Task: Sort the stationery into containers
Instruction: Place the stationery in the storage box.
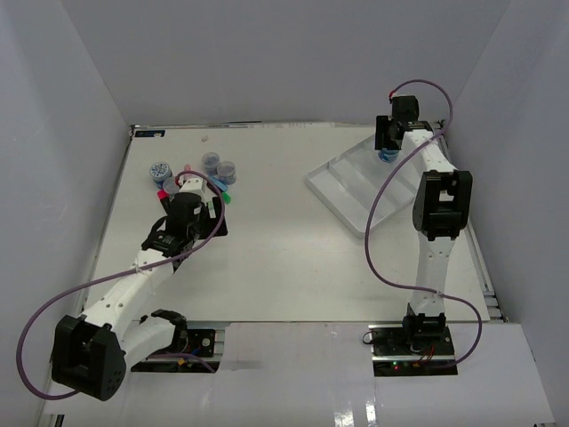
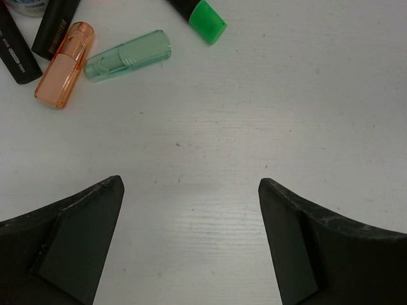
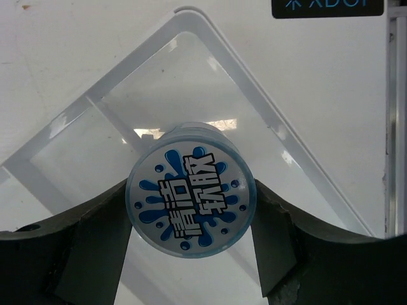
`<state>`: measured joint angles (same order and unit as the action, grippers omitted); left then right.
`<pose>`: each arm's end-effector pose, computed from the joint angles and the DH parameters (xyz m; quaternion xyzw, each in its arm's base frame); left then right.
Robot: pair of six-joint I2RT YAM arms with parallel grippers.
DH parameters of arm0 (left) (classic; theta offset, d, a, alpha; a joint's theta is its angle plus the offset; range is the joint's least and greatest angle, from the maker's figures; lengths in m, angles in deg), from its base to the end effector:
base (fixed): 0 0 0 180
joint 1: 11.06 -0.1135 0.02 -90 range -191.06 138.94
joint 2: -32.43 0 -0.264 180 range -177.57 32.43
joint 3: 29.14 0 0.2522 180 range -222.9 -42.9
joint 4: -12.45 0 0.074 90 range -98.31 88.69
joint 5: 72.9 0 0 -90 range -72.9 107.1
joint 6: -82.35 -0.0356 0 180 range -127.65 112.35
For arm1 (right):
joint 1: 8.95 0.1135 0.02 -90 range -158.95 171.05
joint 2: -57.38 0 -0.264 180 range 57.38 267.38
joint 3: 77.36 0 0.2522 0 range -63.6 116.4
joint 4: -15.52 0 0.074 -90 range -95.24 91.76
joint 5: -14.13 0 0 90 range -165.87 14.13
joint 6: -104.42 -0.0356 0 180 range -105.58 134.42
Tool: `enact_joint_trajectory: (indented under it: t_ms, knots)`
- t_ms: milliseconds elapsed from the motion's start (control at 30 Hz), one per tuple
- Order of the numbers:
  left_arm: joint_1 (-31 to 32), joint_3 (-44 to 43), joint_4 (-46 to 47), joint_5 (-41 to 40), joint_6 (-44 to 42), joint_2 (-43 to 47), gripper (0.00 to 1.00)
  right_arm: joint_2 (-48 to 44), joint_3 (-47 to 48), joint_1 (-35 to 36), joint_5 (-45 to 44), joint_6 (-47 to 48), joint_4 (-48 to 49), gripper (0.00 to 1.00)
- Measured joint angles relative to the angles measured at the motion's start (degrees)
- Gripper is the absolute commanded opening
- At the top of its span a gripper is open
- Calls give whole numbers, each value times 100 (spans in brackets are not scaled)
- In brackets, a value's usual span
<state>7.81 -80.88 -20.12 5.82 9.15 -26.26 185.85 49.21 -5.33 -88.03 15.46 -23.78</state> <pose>0.2078 -0.0636 0.2392 -0.0256 0.9008 -0.0453 0.4312 0.5176 0.0252 0.2402 0.0069 0.9066 -0.0872 0.4128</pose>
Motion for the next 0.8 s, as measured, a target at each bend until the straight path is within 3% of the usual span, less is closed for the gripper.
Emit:
enact_joint_trajectory:
  t_ms: [600, 700, 800]
  knots:
    - [0, 0, -2, -9, -11, -208, 98, 369, 162, -227, 376, 4, 748, 31]
    - [0, 0, -2, -11, -22, -240, 98, 564, 164, -223, 402, 7, 774, 36]
    - [0, 0, -2, -13, -22, -278, 98, 693, 212, -234, 409, 7, 911, 52]
